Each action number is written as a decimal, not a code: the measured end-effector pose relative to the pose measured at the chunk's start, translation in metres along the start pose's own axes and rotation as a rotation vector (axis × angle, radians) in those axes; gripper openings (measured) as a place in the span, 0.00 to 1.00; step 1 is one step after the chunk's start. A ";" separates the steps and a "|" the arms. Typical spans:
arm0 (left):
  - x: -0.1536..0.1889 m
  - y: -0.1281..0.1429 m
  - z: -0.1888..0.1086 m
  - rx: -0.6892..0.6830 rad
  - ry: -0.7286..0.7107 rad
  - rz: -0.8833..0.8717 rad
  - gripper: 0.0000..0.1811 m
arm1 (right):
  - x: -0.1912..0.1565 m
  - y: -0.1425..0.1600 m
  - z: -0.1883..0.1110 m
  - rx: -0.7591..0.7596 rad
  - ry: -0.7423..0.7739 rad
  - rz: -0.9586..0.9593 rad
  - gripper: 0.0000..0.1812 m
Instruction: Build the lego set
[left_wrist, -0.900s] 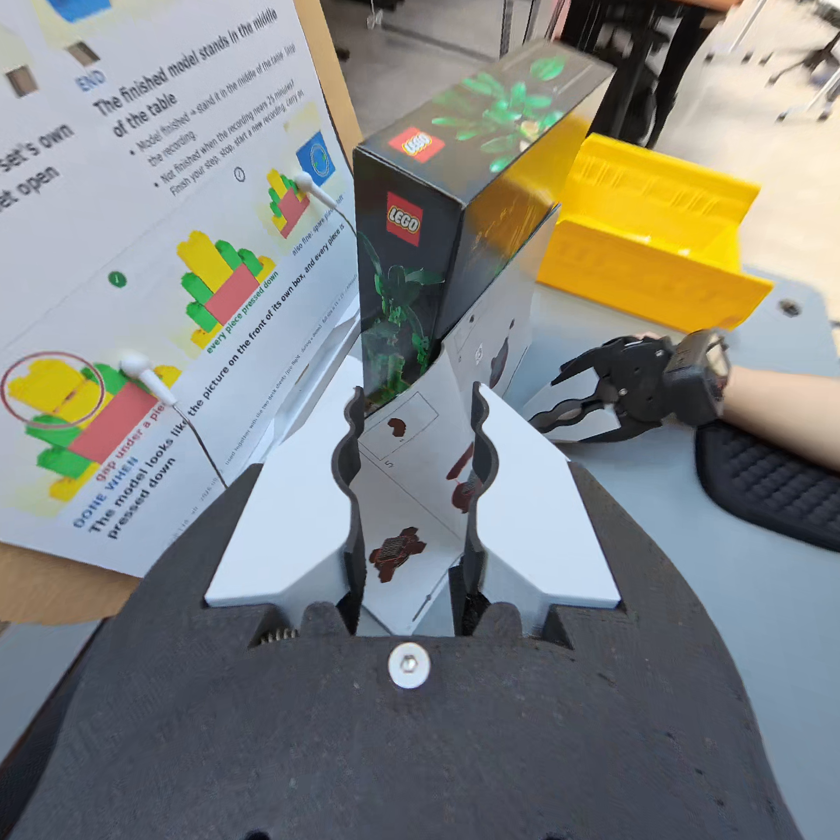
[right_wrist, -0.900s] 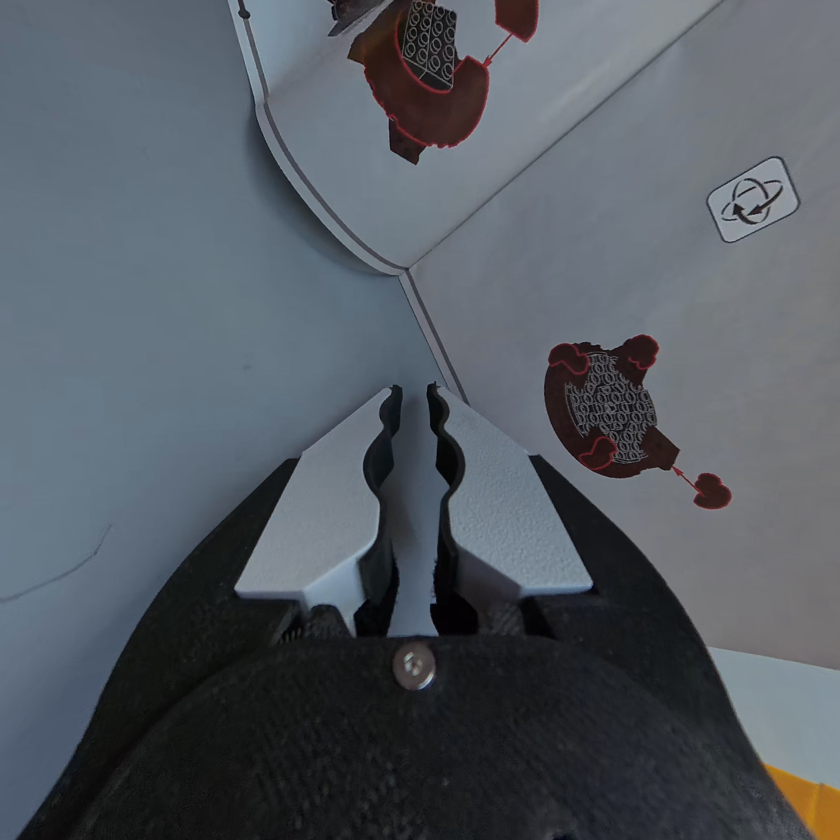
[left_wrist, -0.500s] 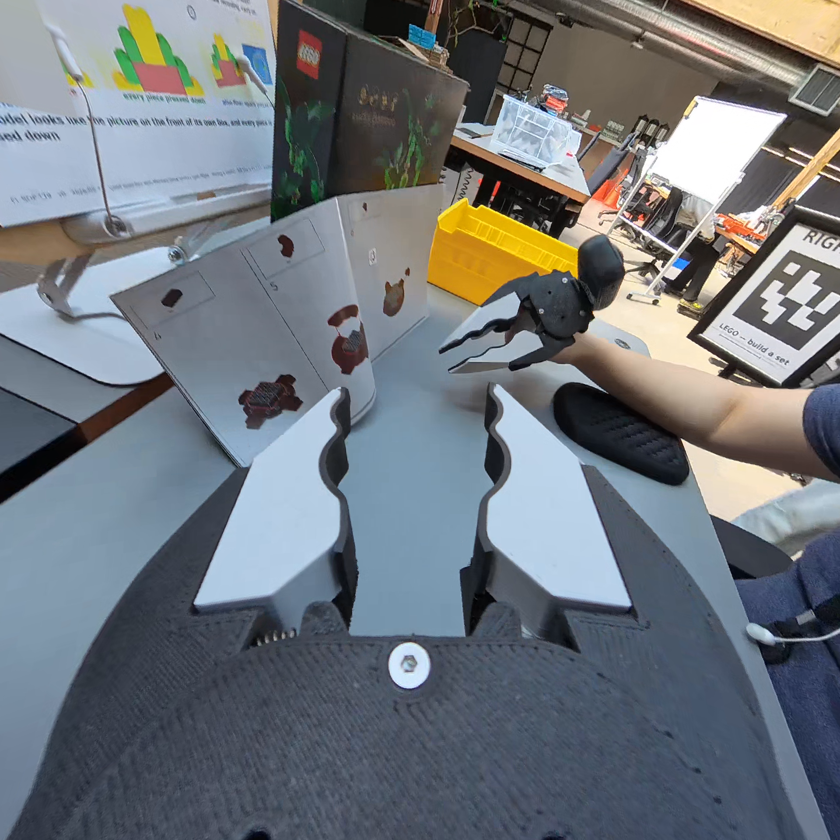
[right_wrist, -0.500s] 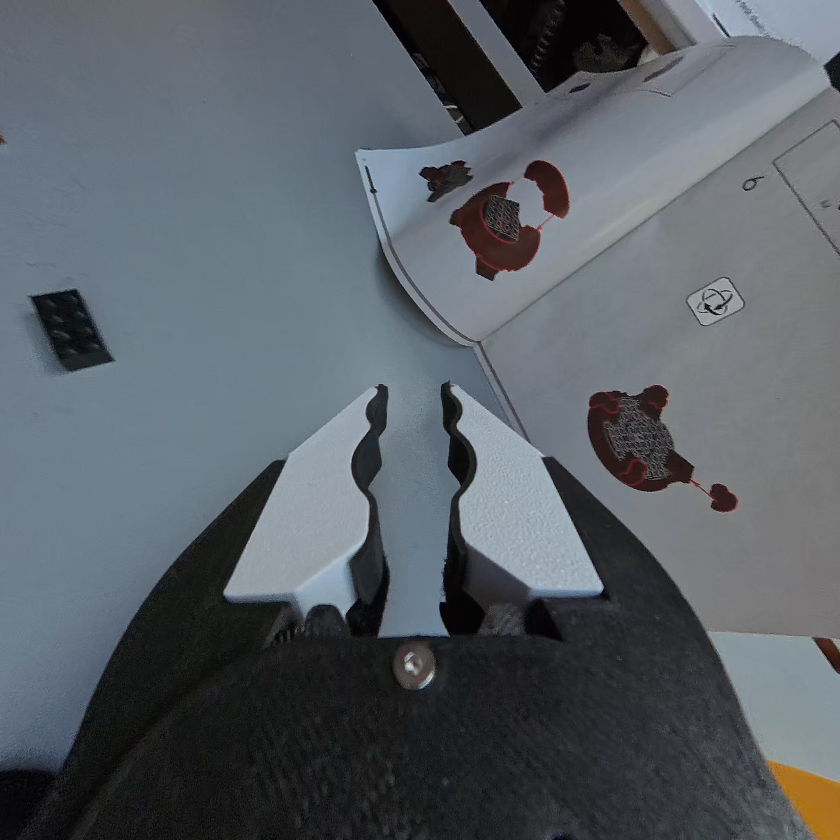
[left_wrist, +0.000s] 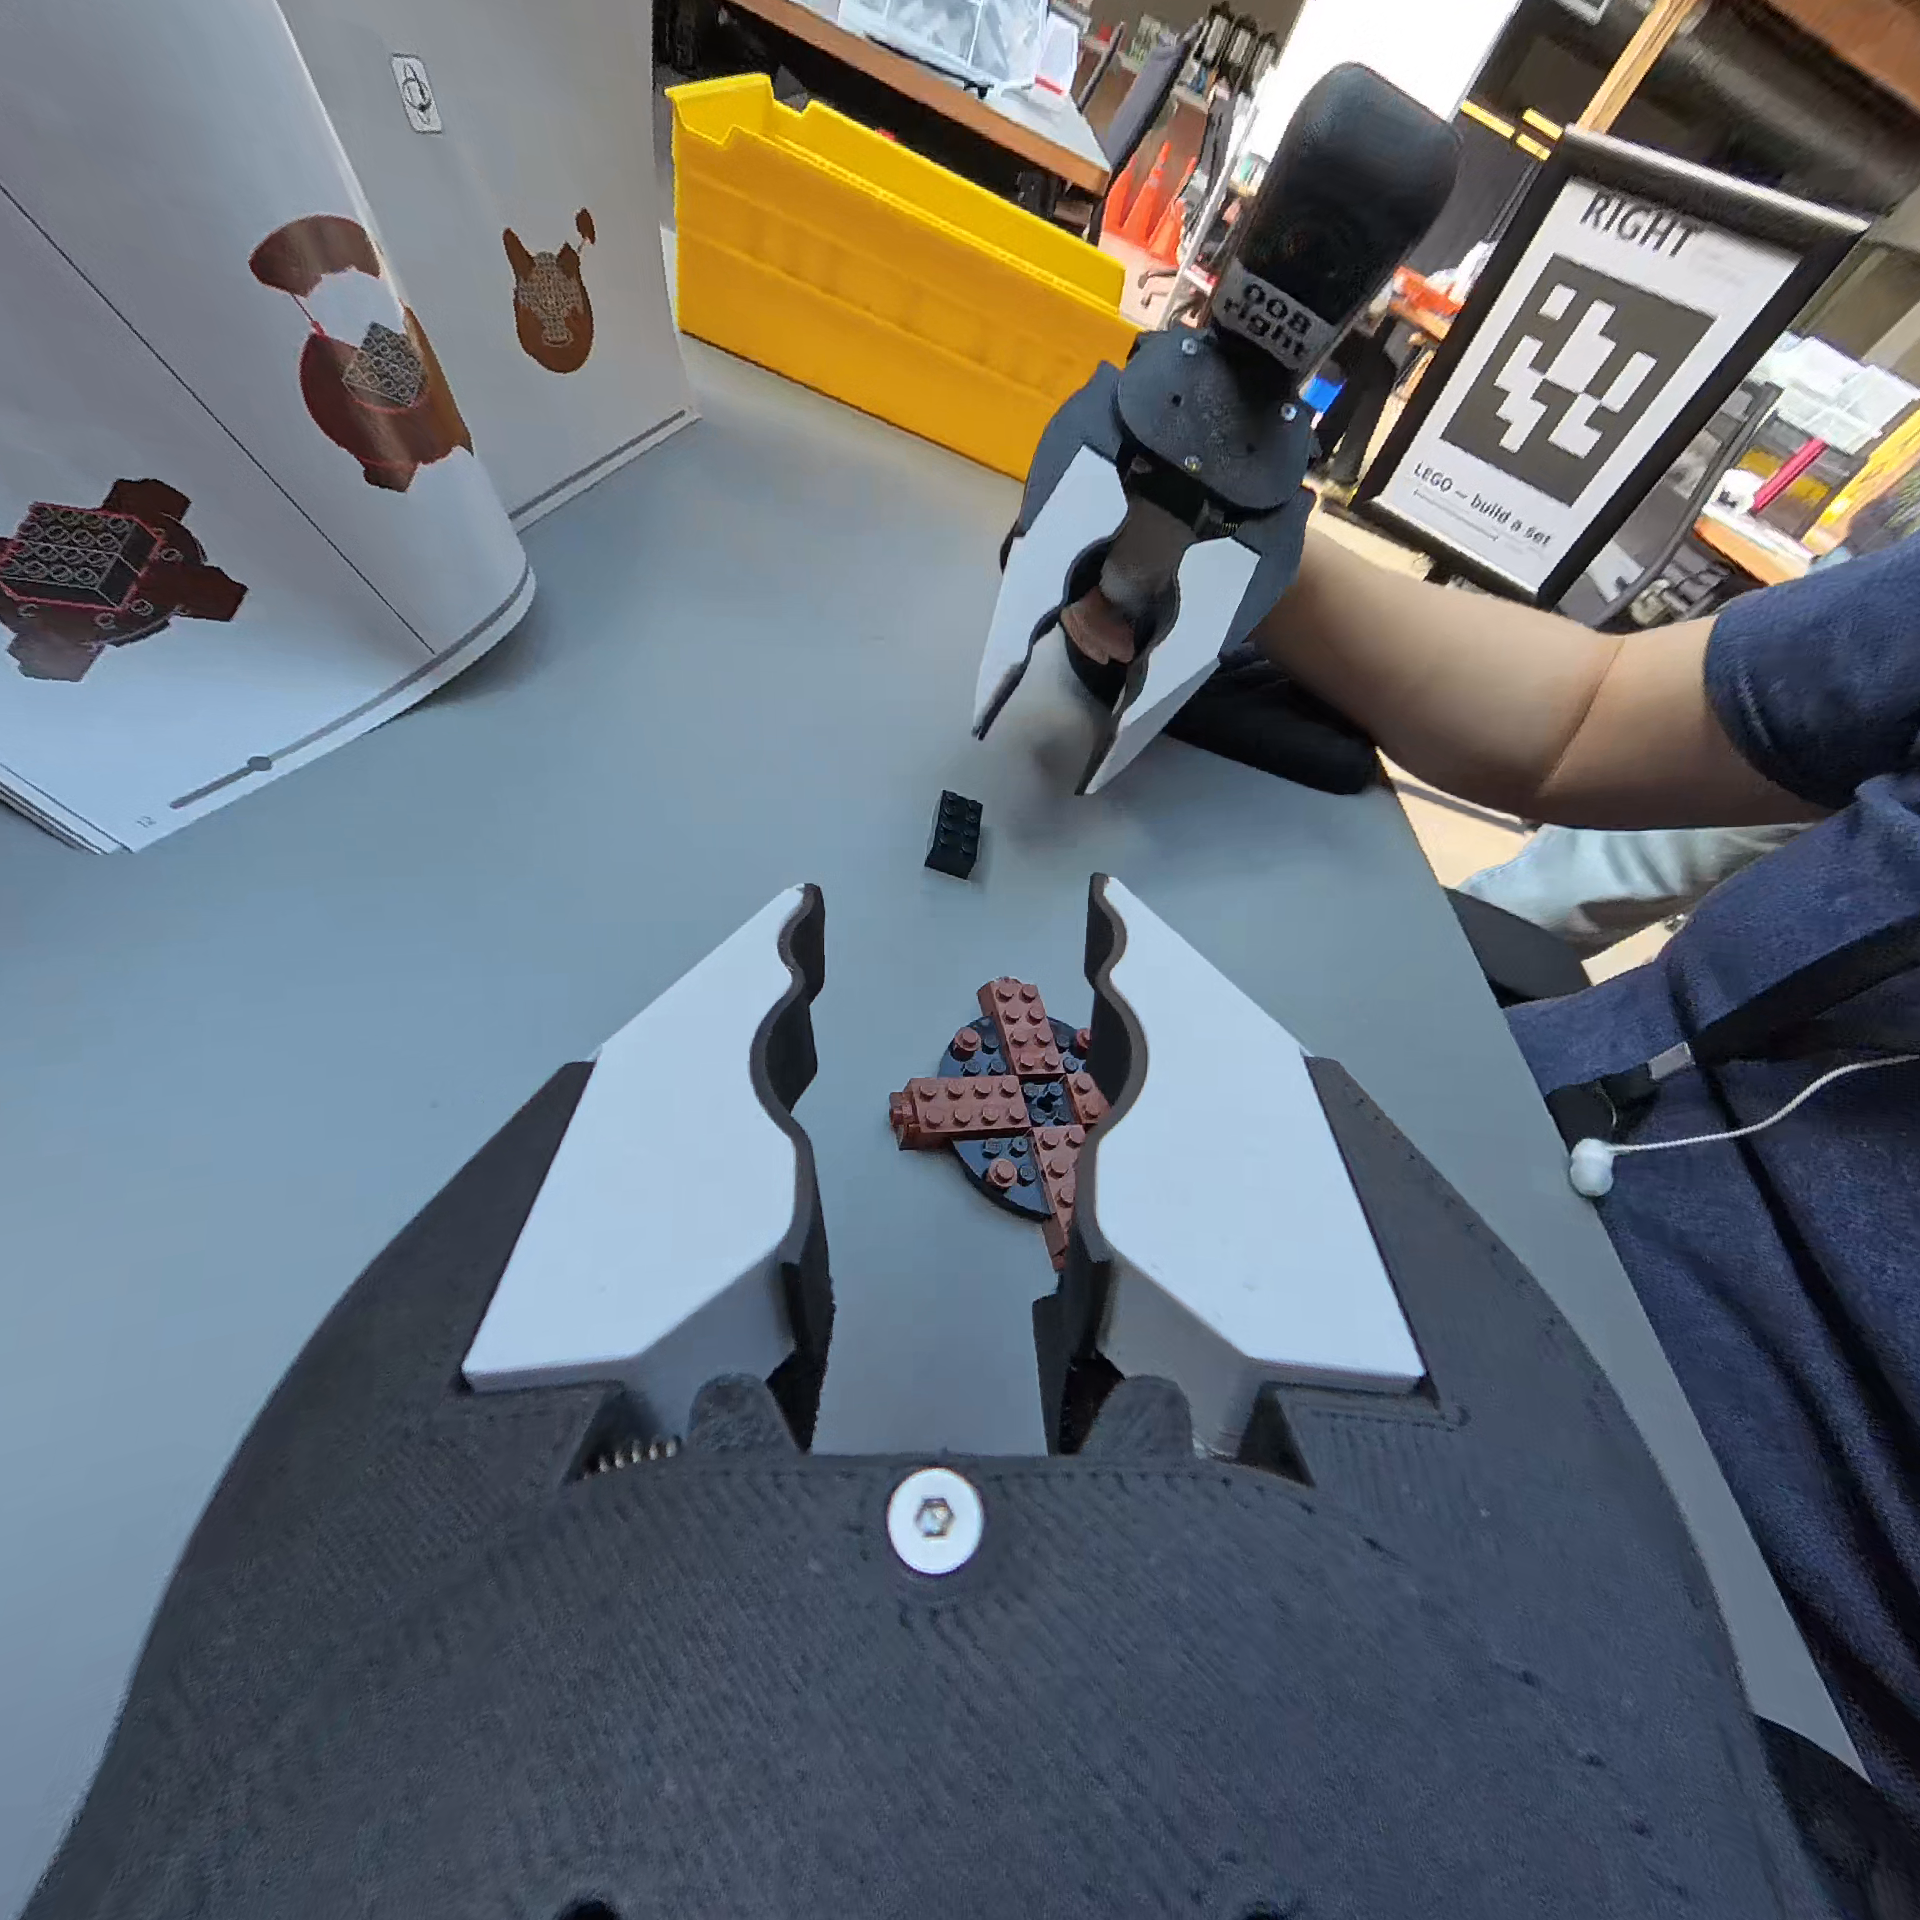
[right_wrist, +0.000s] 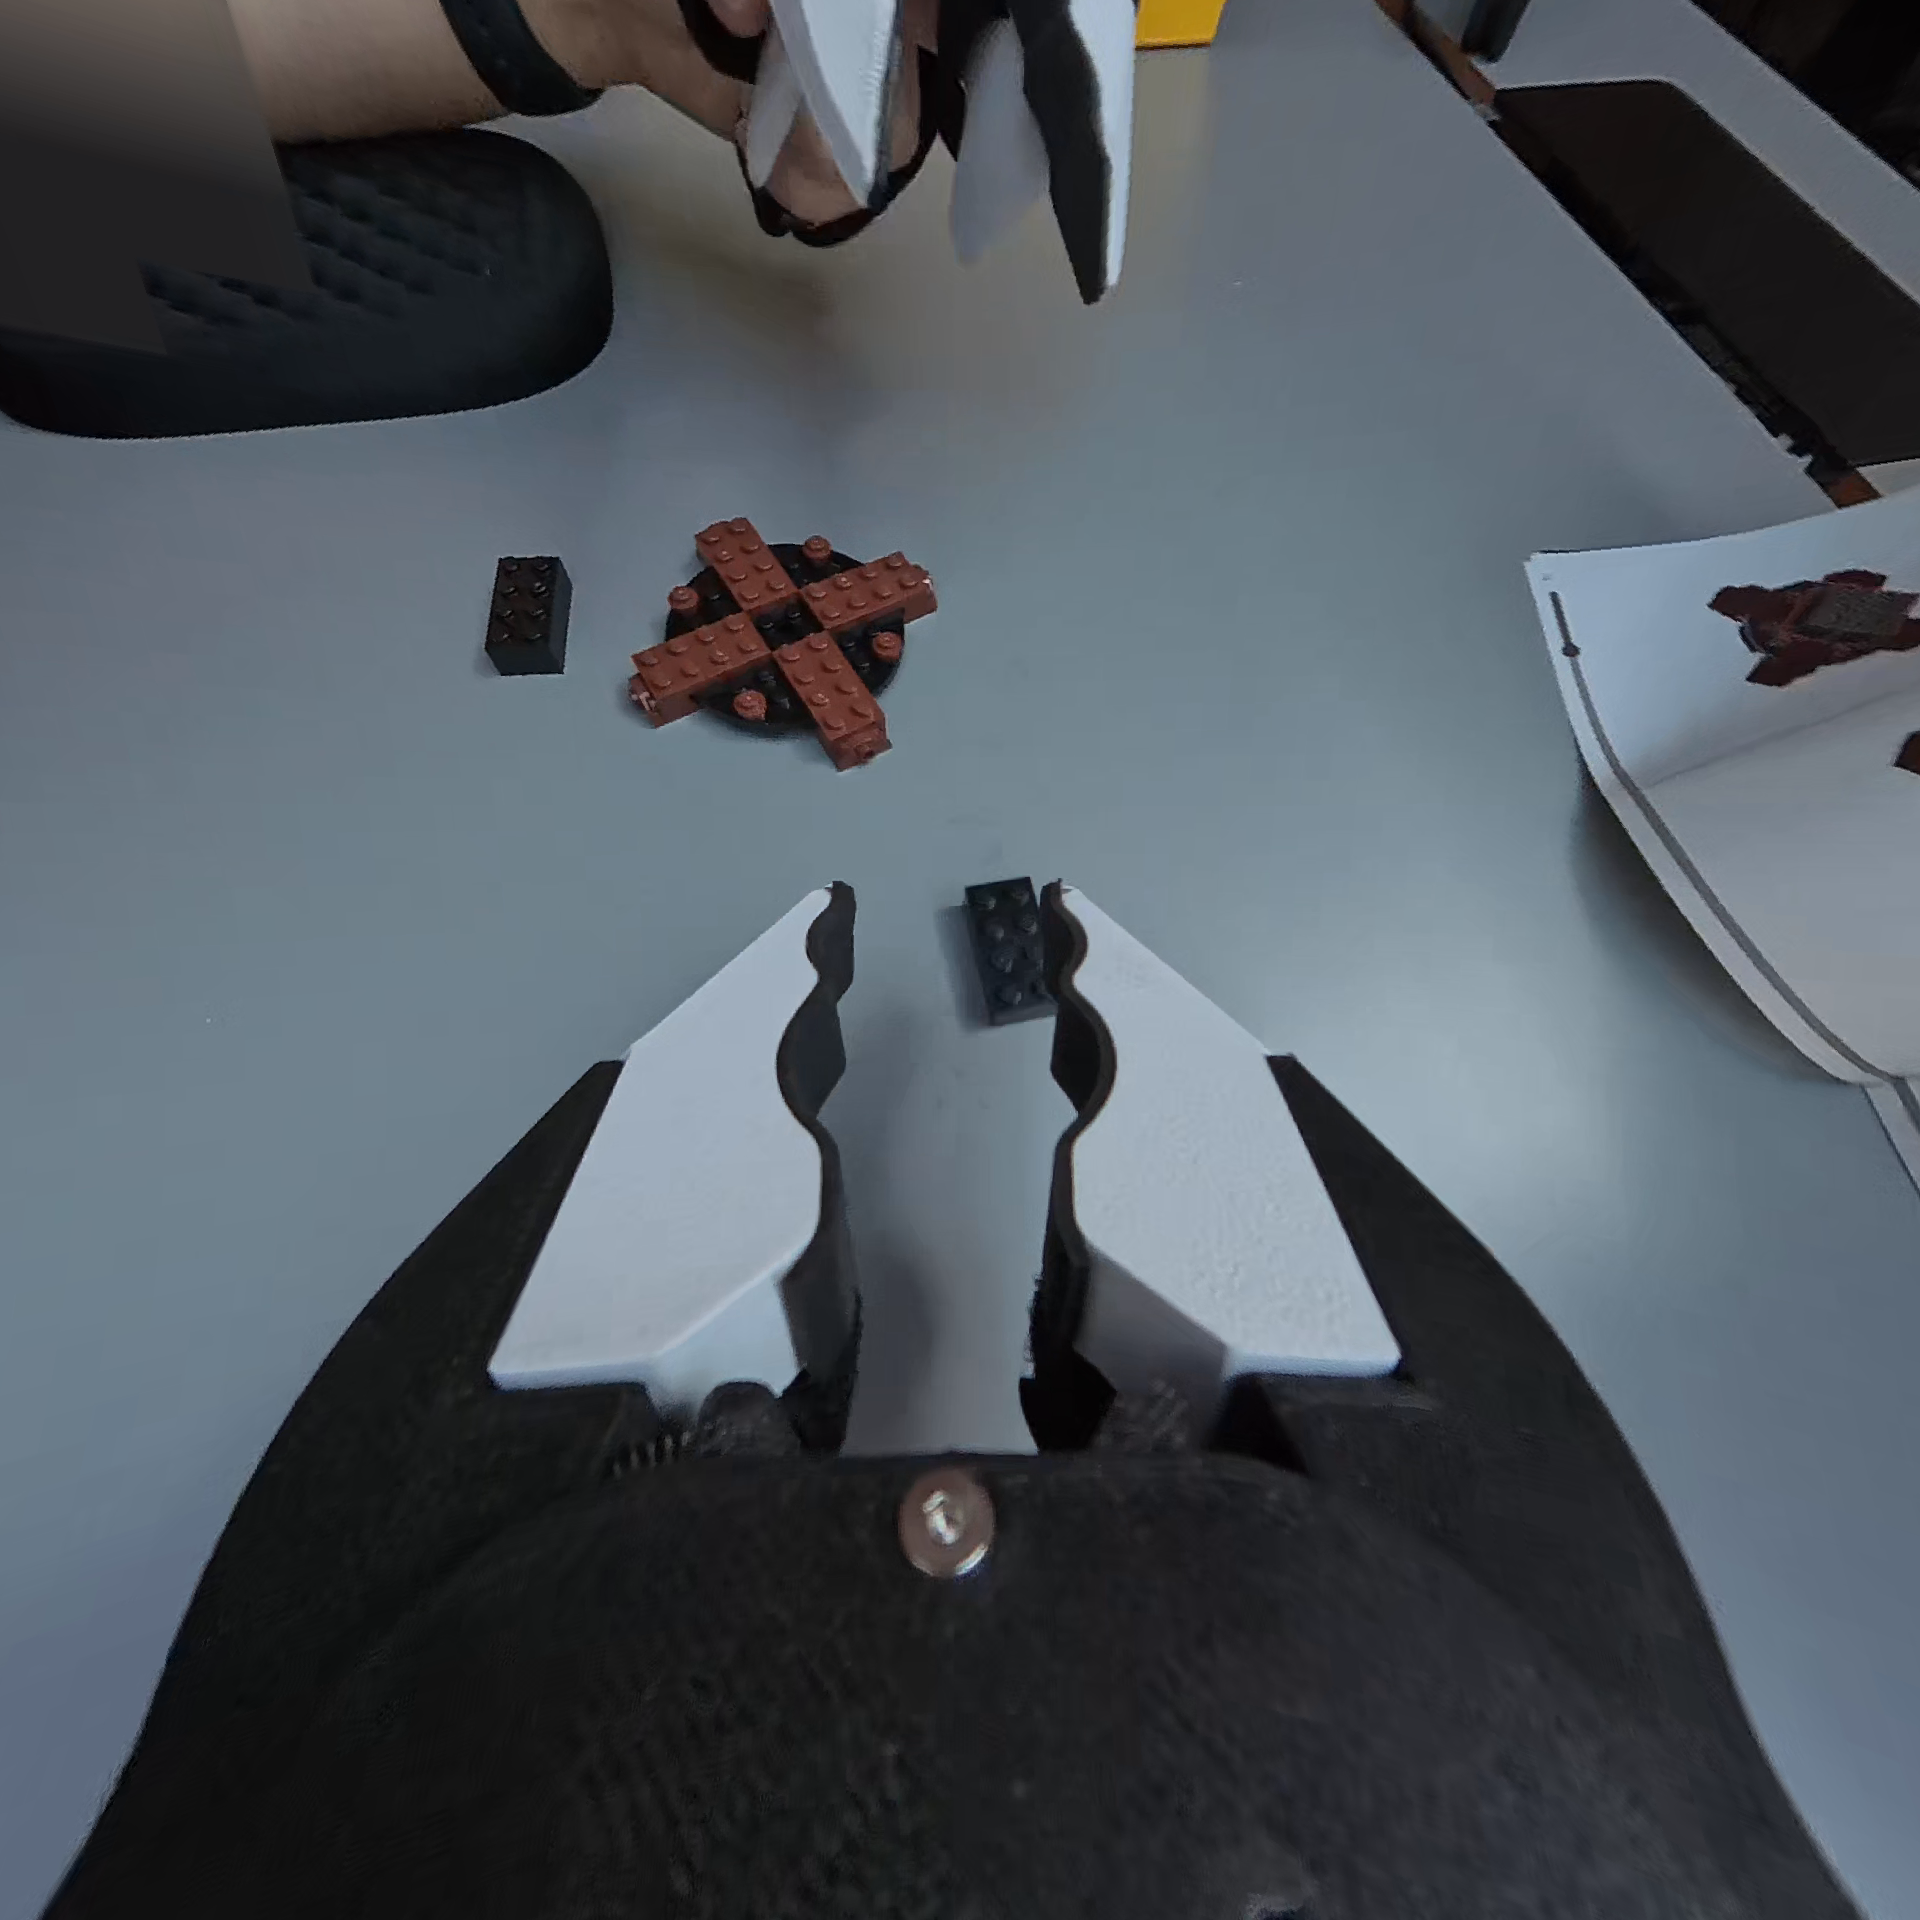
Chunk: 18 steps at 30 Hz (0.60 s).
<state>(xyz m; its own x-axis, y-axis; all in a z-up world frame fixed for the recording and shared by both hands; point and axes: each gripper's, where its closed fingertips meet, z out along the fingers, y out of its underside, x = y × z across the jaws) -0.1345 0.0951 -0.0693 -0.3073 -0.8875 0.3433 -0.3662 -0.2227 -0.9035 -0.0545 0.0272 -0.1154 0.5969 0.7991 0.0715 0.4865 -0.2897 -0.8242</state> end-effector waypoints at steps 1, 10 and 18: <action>-0.001 0.000 -0.001 0.029 0.018 -0.026 0.26 | -0.006 -0.004 0.008 -0.009 -0.009 -0.013 0.20; -0.012 0.008 -0.005 0.065 0.000 -0.043 0.25 | -0.043 -0.020 0.076 -0.161 -0.164 -0.125 0.34; -0.013 0.010 -0.004 0.065 0.024 -0.069 0.24 | -0.043 -0.015 0.088 -0.164 -0.201 -0.117 0.40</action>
<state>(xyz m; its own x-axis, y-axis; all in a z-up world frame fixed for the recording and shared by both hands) -0.1376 0.1055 -0.0817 -0.3049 -0.8592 0.4109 -0.3295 -0.3096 -0.8919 -0.1439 0.0436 -0.1552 0.3997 0.9160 0.0342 0.6512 -0.2575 -0.7138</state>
